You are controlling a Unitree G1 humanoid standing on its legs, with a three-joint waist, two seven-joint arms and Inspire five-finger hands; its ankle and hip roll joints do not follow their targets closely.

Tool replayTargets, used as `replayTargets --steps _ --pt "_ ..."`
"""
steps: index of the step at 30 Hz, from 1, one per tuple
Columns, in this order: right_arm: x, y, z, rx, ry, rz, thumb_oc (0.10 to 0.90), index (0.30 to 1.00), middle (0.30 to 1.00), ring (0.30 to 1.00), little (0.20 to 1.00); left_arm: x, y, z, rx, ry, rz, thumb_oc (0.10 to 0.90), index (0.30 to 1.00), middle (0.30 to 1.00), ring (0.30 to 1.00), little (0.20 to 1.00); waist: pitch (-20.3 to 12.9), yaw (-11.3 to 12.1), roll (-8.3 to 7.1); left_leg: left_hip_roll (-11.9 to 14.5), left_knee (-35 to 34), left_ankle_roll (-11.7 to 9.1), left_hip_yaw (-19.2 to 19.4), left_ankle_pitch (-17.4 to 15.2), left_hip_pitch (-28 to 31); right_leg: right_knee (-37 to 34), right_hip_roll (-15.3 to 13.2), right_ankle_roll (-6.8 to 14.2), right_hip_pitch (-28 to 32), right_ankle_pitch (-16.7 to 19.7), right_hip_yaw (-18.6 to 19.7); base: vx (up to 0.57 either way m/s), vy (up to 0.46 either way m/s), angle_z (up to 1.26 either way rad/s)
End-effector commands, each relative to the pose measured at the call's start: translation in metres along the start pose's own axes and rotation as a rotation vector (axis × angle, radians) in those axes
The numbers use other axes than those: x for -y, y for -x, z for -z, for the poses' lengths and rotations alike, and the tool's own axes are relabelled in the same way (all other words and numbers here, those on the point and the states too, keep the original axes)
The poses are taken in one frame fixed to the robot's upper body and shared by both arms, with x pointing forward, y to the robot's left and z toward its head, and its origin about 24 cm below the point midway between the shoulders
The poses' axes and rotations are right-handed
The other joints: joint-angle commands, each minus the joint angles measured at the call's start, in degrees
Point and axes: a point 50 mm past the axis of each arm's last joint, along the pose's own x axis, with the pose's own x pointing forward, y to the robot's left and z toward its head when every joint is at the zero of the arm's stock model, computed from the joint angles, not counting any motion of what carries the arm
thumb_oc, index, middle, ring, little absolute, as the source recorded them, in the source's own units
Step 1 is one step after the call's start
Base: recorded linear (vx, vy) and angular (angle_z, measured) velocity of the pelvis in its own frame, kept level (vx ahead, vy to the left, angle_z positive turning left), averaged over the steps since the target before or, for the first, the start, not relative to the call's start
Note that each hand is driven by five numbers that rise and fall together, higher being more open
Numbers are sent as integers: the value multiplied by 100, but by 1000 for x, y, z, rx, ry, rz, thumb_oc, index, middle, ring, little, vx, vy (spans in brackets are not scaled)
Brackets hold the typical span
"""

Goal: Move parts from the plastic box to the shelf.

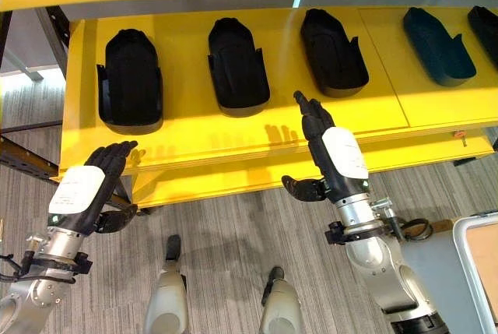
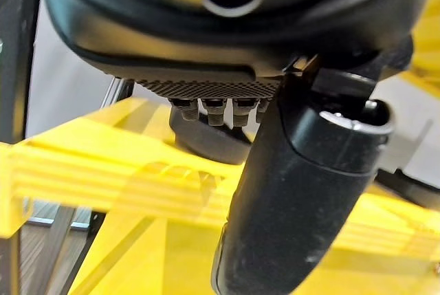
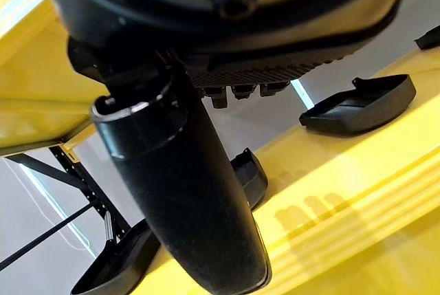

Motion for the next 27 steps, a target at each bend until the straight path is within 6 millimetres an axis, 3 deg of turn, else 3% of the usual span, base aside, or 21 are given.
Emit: replayTargets --steps 1,12,22,27 --pt "24 -28 -24 172 -8 186 900 1000 1000 1000 1000 -22 -8 -8 99 -81 -95 900 1000 1000 1000 1000 -515 -71 -251 250 125 -241 159 -74 119 -394 35 -85 -44 637 36 0 0 0" --pt "23 -28 -22 163 4 188 900 1000 1000 1000 1000 -12 -10 3 41 -108 -74 900 1000 1000 1000 1000 -514 -56 -286 254 140 -220 164 -78 61 -342 15 -85 -113 631 25 0 0 0" --pt "21 -30 -24 171 -6 193 900 1000 1000 1000 1000 -21 -27 1 47 -149 -187 900 1000 1000 1000 1000 -520 -82 -352 260 169 -228 172 -96 13 -331 9 -91 -186 642 47 0 0 0" --pt "16 -31 -21 153 -19 183 900 1000 1000 1000 1000 -15 -39 1 32 -160 -199 900 1000 1000 1000 1000 -521 -126 -402 259 220 -230 203 -132 1 -305 9 -105 -223 649 85 0 0 0"
